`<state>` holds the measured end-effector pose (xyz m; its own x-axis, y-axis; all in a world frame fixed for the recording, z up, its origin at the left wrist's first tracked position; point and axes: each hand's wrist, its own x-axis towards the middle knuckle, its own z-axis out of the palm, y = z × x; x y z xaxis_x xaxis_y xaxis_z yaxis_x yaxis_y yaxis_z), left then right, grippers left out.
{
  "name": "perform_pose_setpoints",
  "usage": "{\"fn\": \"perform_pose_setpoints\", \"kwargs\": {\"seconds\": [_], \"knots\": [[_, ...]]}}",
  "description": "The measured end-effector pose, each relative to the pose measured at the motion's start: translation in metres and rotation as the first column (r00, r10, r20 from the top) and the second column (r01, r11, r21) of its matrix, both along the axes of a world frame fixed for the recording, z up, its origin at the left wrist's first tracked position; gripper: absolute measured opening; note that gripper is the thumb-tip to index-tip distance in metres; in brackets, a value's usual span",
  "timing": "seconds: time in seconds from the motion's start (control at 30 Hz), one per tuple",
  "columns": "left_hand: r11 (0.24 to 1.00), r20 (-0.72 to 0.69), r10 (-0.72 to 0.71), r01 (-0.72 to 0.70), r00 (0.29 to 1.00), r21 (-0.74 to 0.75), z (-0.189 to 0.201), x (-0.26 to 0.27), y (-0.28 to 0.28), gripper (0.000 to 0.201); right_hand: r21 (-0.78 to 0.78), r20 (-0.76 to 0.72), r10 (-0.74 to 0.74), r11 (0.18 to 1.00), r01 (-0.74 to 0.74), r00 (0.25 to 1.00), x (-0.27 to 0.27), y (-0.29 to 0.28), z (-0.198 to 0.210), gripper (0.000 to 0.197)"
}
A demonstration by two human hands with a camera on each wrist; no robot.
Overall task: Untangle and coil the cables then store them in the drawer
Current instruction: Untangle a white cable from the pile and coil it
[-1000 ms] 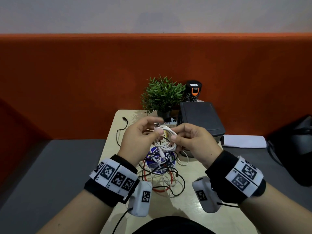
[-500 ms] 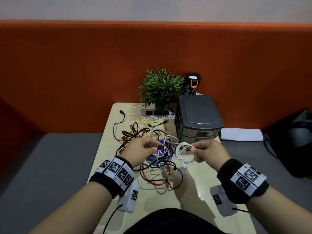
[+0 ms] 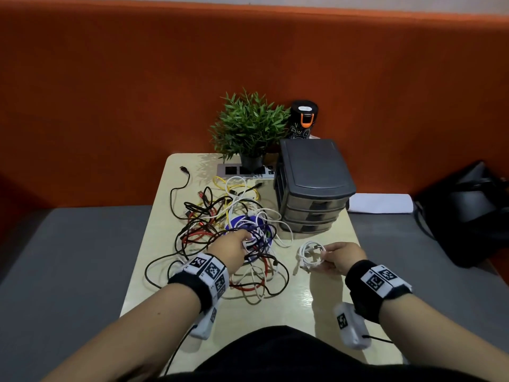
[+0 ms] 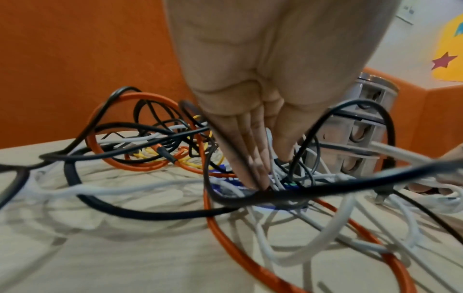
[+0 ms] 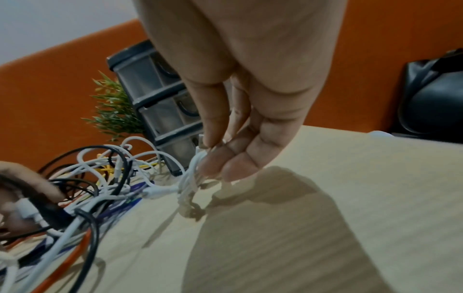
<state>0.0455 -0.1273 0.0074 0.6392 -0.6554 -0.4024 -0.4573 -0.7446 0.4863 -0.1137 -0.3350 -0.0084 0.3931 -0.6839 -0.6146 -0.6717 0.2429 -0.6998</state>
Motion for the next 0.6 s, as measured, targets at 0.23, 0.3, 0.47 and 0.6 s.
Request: {"fn": "perform_pose_setpoints", "kwargs": {"seconds": [0.23,0.3,0.47,0.6], "knots": [[1.0,0.08,0.023,-0.022,0.997,-0.014,-0.001,0.008,0.008,0.022,0.099,0.037,-0.1,0.99,0.096,0.994,-0.002,-0.003,-0.016,0.011],[0.998,0.093,0.042,-0.038,0.995,-0.04,0.006,0.007,0.009,0.014,0.114,0.056,-0.123,0.987,0.117,0.991,0.001,-0.004,-0.018,0.012],[0.98,0.109,0.087,-0.066,0.99,-0.187,0.028,0.005,0.017,0.007,0.097,0.035,-0.061,0.994,0.058,0.997,0.008,0.004,-0.017,0.01],[0.955,0.086,0.14,-0.112,0.986,-0.274,0.053,0.003,0.029,0.006,-0.085,-0.128,0.104,0.99,-0.115,0.986,0.013,0.005,-0.013,0.009]]}}
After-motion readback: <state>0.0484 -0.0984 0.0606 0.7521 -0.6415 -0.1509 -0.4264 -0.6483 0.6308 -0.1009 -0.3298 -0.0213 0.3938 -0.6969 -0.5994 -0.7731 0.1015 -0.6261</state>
